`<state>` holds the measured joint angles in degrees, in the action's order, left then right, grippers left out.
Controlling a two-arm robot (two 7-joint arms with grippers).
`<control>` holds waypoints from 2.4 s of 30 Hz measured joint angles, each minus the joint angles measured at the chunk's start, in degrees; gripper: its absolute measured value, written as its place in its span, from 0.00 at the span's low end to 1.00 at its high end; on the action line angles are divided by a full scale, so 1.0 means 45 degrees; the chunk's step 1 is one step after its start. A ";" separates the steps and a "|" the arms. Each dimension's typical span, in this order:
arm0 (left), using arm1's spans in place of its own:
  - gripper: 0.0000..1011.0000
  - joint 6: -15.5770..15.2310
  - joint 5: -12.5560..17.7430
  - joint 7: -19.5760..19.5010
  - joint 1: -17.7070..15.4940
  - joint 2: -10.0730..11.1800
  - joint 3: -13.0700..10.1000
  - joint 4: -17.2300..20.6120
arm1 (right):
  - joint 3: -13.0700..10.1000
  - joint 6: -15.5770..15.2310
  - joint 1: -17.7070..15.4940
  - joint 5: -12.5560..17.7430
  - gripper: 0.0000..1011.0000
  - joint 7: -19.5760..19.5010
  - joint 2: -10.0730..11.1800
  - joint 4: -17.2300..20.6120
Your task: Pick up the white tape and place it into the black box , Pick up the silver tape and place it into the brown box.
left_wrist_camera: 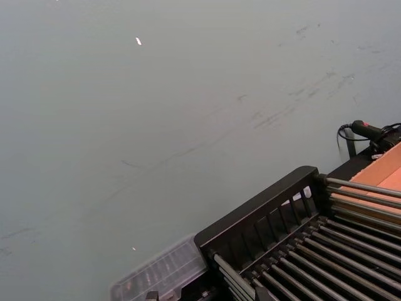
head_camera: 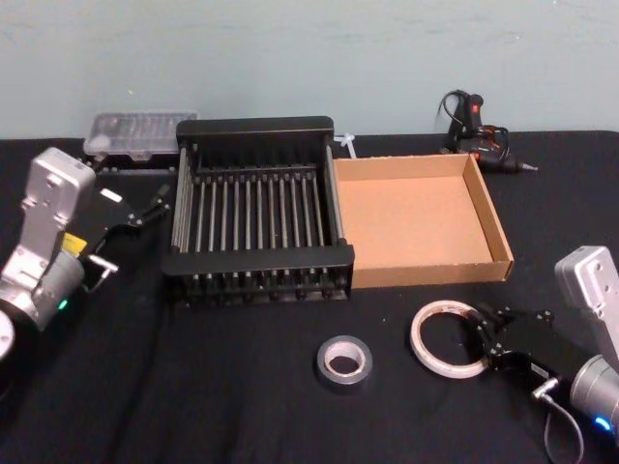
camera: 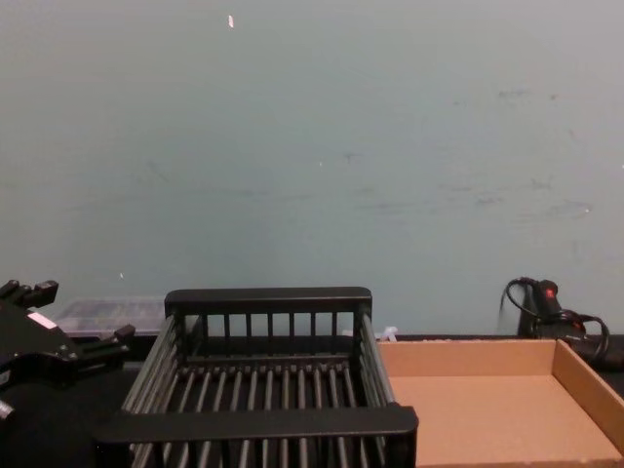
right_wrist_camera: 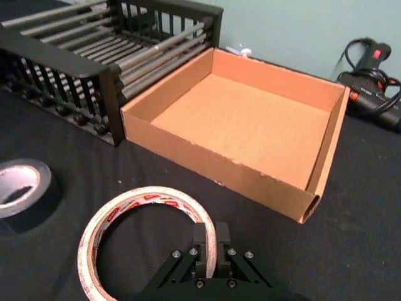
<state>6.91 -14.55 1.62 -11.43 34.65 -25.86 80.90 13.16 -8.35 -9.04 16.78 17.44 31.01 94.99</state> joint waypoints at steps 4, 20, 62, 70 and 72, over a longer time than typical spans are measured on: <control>0.99 0.0000 0.0001 0.0000 0.0000 0.0000 0.0000 0.0001 | -0.0166 0.0177 -0.0118 0.0034 0.10 0.0185 -0.0093 0.0132; 0.99 0.0000 0.0001 0.0000 -0.0001 0.0000 0.0000 0.0001 | -0.0742 0.1142 -0.0577 0.0614 0.10 0.0780 -0.0219 0.0621; 0.99 0.0000 0.0000 0.0000 -0.0001 0.0000 0.0000 0.0000 | -0.0995 0.1309 0.1013 0.1296 0.10 0.0244 -0.1194 -0.0288; 0.99 0.0000 0.0000 0.0000 0.0000 0.0000 0.0000 0.0000 | -0.0770 0.1254 0.1778 0.1049 0.10 0.0220 -0.1383 -0.0799; 0.99 0.0000 0.0000 0.0000 -0.0001 -0.0001 0.0000 0.0001 | -0.0708 0.1225 0.1960 0.0992 0.10 0.0217 -0.1440 -0.0920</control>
<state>6.91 -14.55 1.62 -11.43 34.64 -25.86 80.90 9.97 -2.83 -0.22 21.24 18.42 24.53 90.85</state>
